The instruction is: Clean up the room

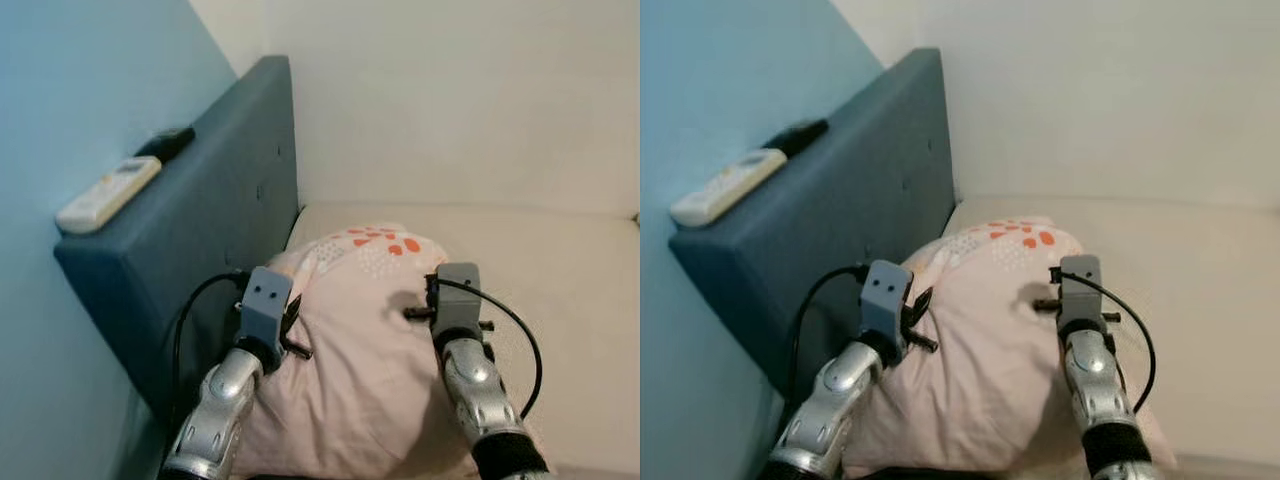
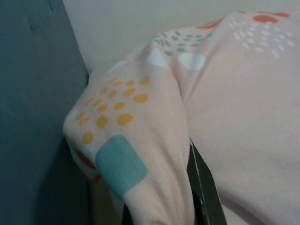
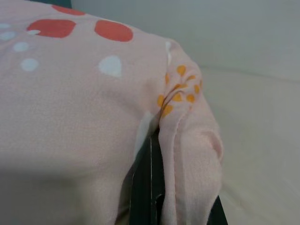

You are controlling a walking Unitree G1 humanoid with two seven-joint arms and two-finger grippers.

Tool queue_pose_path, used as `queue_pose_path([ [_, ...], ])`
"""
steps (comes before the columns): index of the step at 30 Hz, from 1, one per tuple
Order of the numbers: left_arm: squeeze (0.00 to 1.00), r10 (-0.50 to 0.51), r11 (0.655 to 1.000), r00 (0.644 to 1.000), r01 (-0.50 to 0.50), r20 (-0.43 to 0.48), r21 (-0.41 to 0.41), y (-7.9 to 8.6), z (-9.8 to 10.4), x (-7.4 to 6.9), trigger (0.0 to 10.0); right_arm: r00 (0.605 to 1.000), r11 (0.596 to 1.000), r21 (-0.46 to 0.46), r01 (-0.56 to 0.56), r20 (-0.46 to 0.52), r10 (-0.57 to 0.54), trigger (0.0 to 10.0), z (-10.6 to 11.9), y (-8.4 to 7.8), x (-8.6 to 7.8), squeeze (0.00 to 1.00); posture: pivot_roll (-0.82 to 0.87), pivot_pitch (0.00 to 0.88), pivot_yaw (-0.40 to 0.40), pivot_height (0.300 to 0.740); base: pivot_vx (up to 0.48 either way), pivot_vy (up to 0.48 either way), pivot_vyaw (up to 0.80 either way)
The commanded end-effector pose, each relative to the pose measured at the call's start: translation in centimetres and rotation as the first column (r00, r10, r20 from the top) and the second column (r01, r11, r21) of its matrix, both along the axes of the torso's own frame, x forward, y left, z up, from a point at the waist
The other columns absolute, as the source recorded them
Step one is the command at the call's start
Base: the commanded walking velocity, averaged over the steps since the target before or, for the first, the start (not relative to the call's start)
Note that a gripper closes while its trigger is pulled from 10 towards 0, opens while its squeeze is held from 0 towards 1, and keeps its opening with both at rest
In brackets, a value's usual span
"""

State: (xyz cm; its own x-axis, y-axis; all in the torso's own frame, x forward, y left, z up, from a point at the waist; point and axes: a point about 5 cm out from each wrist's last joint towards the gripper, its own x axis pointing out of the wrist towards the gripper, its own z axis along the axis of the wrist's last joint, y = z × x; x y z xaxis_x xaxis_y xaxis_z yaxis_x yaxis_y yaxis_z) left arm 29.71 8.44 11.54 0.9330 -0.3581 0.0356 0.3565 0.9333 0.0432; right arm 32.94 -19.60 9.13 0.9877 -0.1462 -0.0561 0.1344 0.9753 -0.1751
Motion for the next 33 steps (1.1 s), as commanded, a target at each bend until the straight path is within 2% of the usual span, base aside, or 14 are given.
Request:
queue_pose_path([
  [1,0.0,-0.005,1.0,0.999,0.004,0.036,0.004,0.1,0.4,-0.1,10.0,0.999,1.0,0.006,0.007,0.052,-0.007,10.0,0.8,0.0,0.1,0.0,0.02,0.007,0.027,0.612,0.0,0.0,0.0],
  [20,0.0,-0.046,0.999,0.998,0.045,0.045,0.013,-0.6,0.7,-0.3,10.0,0.998,0.999,0.018,0.045,0.051,-0.046,10.0,0.5,-0.4,-0.3,0.0,0.03,0.019,0.035,0.612,0.0,0.0,0.0],
  [24,0.0,-0.037,0.999,0.998,0.037,0.049,0.013,-0.5,0.8,-0.2,10.0,0.997,0.998,0.022,0.054,0.061,-0.055,10.0,0.6,-0.6,-0.3,0.0,0.03,0.022,0.035,0.597,0.0,0.0,0.0],
  [31,0.0,0.018,1.0,0.994,-0.02,0.112,0.019,0.5,2.2,0.8,10.0,0.99,0.999,-0.005,0.034,0.138,-0.033,10.0,2.7,-0.5,0.5,0.0,0.03,0.033,0.031,0.597,0.0,0.0,0.0],
  [33,0.0,0.022,0.998,0.977,-0.032,0.211,0.046,1.0,4.9,2.7,10.0,0.981,1.0,0.016,0.012,0.196,-0.015,10.0,4.7,-0.2,1.9,0.0,0.04,0.048,0.028,0.597,0.0,0.0,0.0],
])
